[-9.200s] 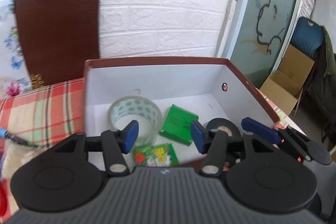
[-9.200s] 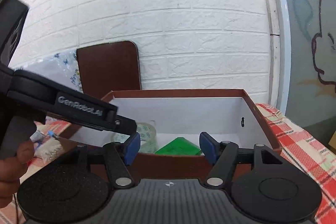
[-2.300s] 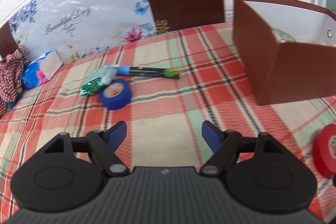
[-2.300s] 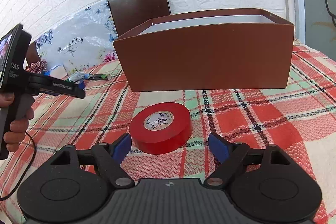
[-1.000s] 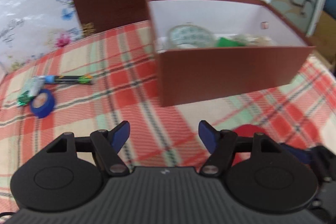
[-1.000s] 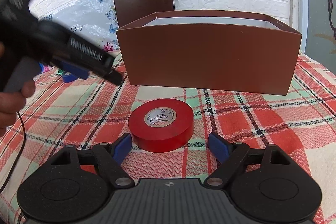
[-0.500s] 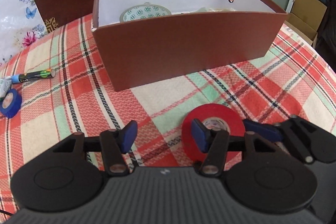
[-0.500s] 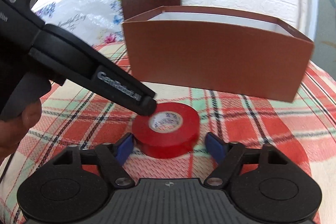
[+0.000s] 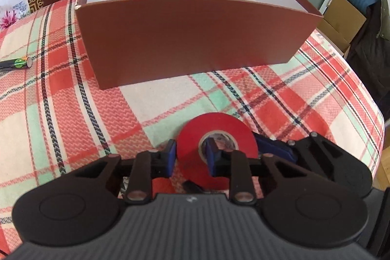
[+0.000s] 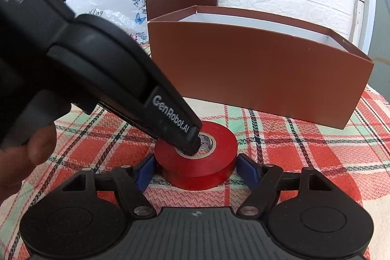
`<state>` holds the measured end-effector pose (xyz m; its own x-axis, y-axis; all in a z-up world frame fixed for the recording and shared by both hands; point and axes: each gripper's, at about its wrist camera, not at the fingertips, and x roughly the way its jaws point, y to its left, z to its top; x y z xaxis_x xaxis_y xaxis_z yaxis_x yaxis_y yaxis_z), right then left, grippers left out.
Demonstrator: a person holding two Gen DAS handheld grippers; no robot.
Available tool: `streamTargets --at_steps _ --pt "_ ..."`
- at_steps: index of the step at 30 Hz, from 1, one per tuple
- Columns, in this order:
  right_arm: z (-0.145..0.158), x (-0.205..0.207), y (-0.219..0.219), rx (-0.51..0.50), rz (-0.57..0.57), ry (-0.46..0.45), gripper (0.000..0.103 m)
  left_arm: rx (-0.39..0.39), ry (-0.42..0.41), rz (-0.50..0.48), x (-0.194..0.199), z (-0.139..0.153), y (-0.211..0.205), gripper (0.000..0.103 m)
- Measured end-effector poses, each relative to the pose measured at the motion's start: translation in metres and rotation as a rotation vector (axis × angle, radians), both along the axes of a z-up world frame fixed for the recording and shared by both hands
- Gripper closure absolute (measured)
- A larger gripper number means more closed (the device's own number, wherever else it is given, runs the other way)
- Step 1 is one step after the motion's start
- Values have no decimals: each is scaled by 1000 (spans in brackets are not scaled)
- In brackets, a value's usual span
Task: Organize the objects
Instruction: 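Carry the red tape roll into the brown box and release it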
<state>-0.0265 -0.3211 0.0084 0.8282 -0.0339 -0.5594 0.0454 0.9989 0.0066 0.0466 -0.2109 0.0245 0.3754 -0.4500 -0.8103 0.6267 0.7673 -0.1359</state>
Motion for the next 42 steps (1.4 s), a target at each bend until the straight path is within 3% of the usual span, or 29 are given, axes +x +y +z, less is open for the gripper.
streamTargets --at_steps 3,7,12,19,21,26,34,36,38,42 --pt "6 -9 1 1 2 -53 32 -4 -42 0 -9 15 3 76" --pt "38 -22 5 -95 -10 -247 31 -91 -170 -30 -15 66 11 76" --pt "72 16 -19 -107 -36 -356 31 -139 -282 -17 18 108 -11 76" --pt "63 82 -59 -82 -95 -284 31 -119 -253 -7 74 97 -53 76" --pt "62 89 -72 -22 -120 -285 24 -97 -245 17 83 87 -59 75" --pt "58 76 -74 16 -141 -305 25 -120 -241 21 83 78 -49 68" --pt "60 38 -36 -21 -141 -374 26 -199 -262 53 45 88 10 67" --pt "60 19 -23 -5 -108 -359 27 -215 -263 82 36 88 33 67" --pt "55 27 -9 3 -71 -329 27 -220 -269 124 28 85 58 66" --pt "42 33 22 17 -5 -230 30 -171 -233 240 26 69 109 66"
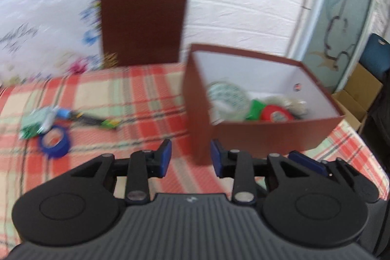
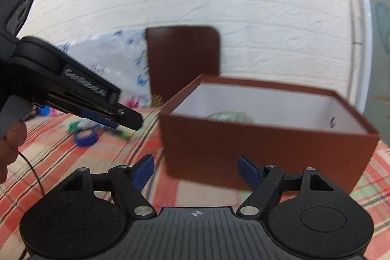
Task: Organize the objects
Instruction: 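Carry the red tape roll into the brown box and release it, then grasp the green-and-white packet with the right gripper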
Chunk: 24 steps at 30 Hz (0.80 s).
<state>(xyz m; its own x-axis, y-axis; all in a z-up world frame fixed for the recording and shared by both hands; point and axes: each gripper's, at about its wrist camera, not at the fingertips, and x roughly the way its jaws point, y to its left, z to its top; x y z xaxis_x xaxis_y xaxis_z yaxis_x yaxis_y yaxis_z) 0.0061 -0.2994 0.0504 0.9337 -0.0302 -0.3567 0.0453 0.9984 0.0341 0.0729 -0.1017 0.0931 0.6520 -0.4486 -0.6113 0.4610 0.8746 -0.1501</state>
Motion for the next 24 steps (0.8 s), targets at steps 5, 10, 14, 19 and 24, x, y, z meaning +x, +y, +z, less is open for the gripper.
streamTargets --at_steps 5,10,14,19,24 --pt "13 -5 23 -10 10 26 34 70 75 148 5 -18 47 63" --pt "60 -21 -11 152 -195 -21 22 73 23 155 -6 -8 54 43" --pt "73 -44 -27 249 -286 -28 19 53 19 133 -17 -7 56 39" --pt "67 -50 -15 254 -281 18 19 51 30 154 -29 -11 67 36" --pt "68 -45 9 215 -231 30 19 59 16 182 -36 -15 87 32"
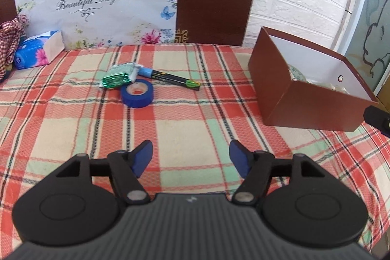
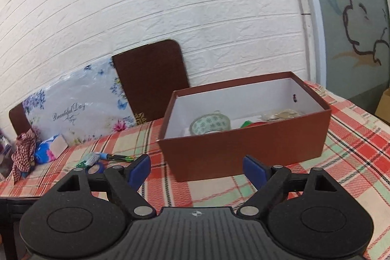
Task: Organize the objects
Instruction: 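Grasp the green-and-white packet with the right gripper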
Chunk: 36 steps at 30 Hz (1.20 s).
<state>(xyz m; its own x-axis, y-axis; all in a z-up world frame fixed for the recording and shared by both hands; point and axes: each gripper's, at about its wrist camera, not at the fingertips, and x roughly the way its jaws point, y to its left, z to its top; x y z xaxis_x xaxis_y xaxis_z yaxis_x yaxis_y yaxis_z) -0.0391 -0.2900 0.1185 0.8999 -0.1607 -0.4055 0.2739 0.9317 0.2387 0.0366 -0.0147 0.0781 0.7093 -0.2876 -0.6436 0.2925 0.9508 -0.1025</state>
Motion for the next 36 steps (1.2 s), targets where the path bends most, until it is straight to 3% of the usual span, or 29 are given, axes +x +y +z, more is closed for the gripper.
streamTargets --at_steps 9,13,18,20,25,29,36 --pt "-11 20 40 -48 93 82 20 -44 12 86 15 -20 52 32" --pt "-19 40 64 -90 185 136 21 -6 -27 226 39 -37 95 32" --pt "-30 75 97 -165 307 192 24 61 -5 387 71 -72 149 29" --pt "-36 96 109 -201 352 206 24 76 -89 401 69 -82 157 21" --pt "-56 157 143 -250 444 207 31 50 -117 394 71 -84 162 19" --pt "-45 207 170 -276 497 130 31 24 -124 400 69 -84 163 19" --pt "-51 291 199 -236 504 239 32 -12 -132 406 69 -84 167 19"
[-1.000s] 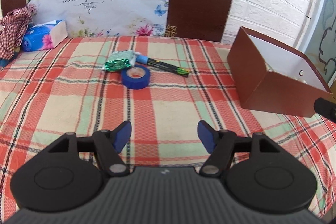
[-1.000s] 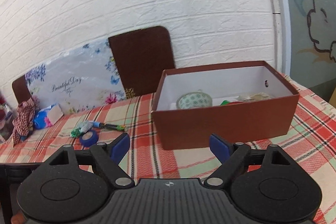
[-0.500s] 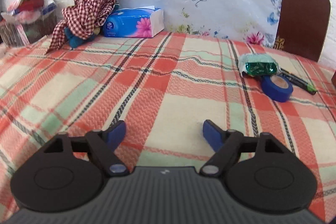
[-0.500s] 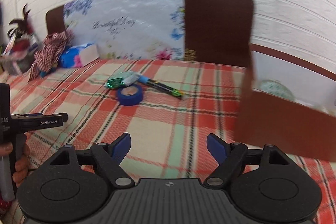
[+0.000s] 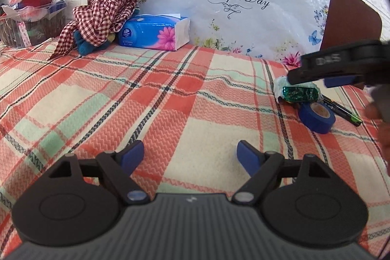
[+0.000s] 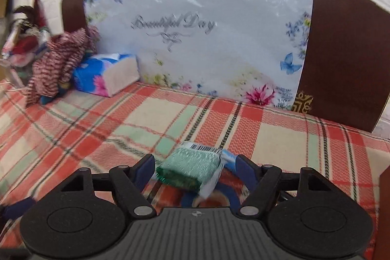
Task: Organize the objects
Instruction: 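Grasp the green-and-white packet with the right gripper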
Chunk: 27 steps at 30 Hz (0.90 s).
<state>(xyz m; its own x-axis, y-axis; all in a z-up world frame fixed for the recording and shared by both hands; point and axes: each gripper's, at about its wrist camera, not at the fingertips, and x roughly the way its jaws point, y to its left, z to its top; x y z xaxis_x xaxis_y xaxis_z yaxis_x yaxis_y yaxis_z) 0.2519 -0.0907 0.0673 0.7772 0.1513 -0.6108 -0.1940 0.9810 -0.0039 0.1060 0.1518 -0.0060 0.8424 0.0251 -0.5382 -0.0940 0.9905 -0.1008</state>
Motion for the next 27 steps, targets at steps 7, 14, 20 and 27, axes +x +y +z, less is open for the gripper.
streamTargets --at_steps 7,14,20,27 --pt "1 0 8 12 57 7 73 -31 -12 5 0 0 4 19" --pt "22 -127 -20 -266 172 -247 72 -35 -13 4 1 1 5 19" --pt "0 -207 -71 -545 144 -166 61 -18 -7 1 1 1 3 18" --pt "25 -226 -128 130 85 -43 52 83 60 -16 3 5 -13 19"
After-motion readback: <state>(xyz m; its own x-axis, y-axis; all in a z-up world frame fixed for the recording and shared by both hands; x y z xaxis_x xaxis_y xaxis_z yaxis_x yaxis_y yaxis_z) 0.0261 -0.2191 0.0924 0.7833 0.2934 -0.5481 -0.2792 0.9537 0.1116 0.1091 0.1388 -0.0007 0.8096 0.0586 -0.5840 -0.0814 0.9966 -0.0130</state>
